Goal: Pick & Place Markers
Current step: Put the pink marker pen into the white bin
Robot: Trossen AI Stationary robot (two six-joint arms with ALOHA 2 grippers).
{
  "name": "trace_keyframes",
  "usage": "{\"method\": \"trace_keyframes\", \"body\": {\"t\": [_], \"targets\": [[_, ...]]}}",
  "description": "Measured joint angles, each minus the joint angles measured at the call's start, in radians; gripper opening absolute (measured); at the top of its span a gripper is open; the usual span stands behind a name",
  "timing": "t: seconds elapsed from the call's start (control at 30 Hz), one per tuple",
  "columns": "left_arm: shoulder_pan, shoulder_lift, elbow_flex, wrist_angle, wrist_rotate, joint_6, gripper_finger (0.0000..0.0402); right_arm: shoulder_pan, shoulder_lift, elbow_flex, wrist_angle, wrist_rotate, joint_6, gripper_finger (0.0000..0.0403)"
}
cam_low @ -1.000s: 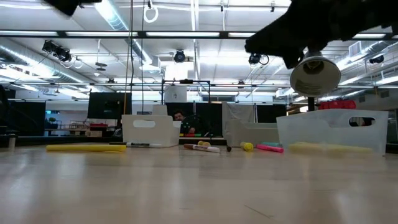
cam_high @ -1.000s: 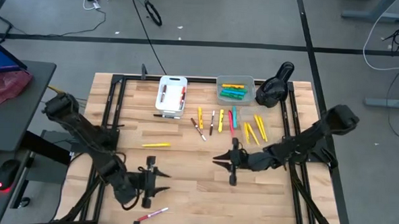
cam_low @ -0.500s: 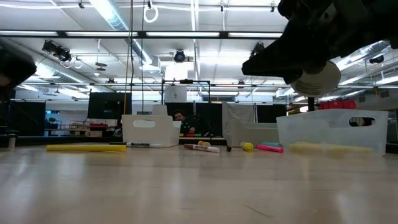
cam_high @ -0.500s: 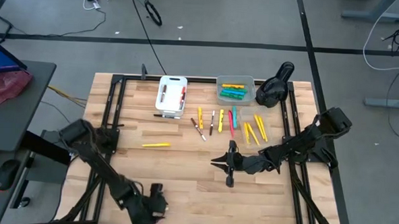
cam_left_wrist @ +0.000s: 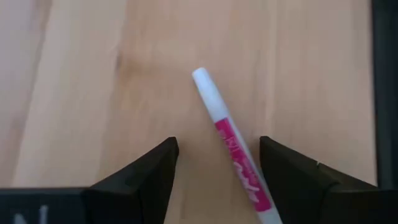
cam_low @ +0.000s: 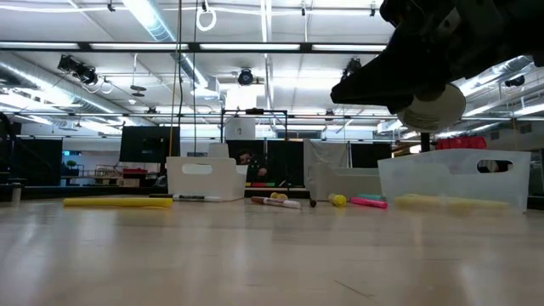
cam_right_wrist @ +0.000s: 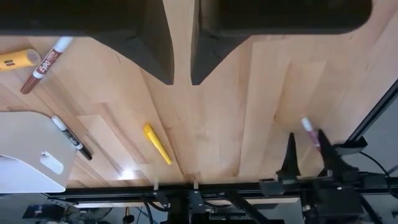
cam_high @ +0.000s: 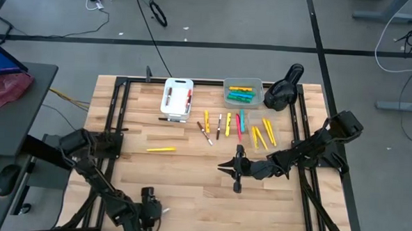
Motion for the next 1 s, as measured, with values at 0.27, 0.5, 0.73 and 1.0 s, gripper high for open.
{"method": "trace_keyframes", "body": {"t": [0.27, 0.5, 0.73, 1.0], "targets": [[0.006, -0.003, 0.001, -0.103, 0.0, 0.016, 0.0125, 0.0, 0.0, 0.0, 0.0, 0.0, 0.0, 0.0056], [0.106, -0.006, 0.002, -0.173, -0.016, 0.069, 0.003, 0.0, 0.0, 0.0, -0.001, 0.0, 0.0, 0.0056], [0.331, -0.036, -0.017, -0.292, -0.212, 0.209, 0.003, 0.0, 0.0, 0.0, -0.001, 0.0, 0.0, 0.0056], [0.697, -0.197, -0.017, -0.033, -0.275, 0.683, 0.003, 0.0, 0.0, -0.004, -0.002, 0.0, 0.035, 0.0056]]}}
